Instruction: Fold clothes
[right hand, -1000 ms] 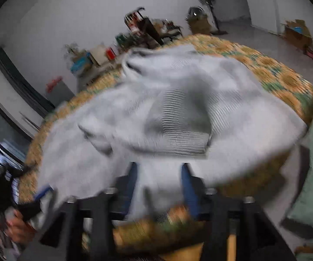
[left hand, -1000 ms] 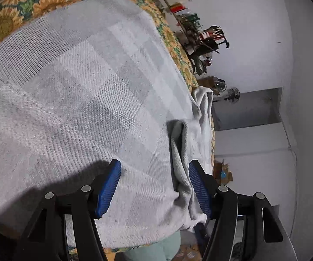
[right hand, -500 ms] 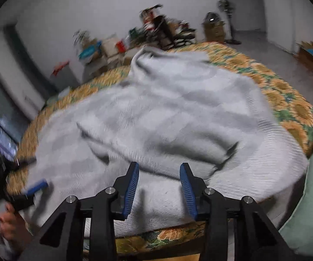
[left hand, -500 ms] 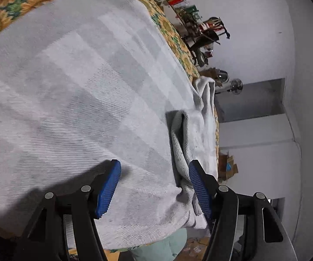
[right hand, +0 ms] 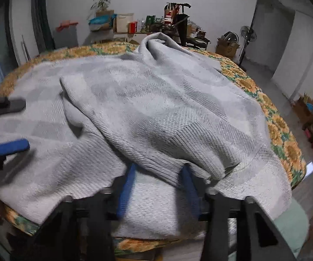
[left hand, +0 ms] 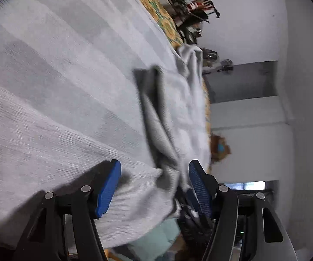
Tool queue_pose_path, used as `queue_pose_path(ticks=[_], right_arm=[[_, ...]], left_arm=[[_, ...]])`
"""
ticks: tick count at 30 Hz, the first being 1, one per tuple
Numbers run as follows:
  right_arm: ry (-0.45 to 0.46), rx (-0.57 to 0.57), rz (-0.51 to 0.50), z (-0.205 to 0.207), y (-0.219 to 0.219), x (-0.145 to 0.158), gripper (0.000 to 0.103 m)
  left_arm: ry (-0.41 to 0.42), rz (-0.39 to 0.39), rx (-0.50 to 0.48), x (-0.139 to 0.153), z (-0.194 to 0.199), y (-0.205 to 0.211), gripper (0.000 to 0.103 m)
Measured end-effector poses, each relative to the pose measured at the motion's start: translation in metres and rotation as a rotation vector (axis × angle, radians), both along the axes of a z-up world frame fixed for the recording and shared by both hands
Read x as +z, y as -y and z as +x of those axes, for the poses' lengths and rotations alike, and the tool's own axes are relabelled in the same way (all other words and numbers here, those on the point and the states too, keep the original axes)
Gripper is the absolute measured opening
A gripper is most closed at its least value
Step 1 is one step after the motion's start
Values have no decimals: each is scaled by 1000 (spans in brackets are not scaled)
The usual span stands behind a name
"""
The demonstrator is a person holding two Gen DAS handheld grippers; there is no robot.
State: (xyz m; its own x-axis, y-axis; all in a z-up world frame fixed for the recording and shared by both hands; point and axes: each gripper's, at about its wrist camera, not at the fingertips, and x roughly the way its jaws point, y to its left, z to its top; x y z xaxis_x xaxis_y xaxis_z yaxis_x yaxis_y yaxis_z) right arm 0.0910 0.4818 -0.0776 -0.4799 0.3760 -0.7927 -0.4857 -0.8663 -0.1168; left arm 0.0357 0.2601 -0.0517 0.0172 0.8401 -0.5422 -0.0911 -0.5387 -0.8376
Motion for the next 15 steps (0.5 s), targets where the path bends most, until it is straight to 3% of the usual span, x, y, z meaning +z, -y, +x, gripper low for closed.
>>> queue_pose_path(ticks=[1, 2, 4, 8, 9, 12, 15], right_arm=[[6, -4, 8, 0, -3, 0, 12], [10, -7, 9, 0, -7, 2, 9], [2, -1, -39, 4, -12, 13, 7], [-32, 56, -40, 18, 0, 44, 7], [-25, 69, -61, 21, 3, 44, 9], [-25, 80, -169, 33, 5, 36, 52], [-105, 45, -303, 49, -8, 36, 50]], left_arm=[[6, 4, -18, 0, 1, -5, 66], [11, 7, -35, -1, 2, -10, 66], [-1, -7, -59, 1, 5, -15, 66], [-11, -6, -75, 5, 8, -14, 66], [-10, -2, -79, 5, 8, -13, 66], [-6, 8, -79, 7, 8, -13, 66], [-32, 8, -84, 13, 7, -12, 66]])
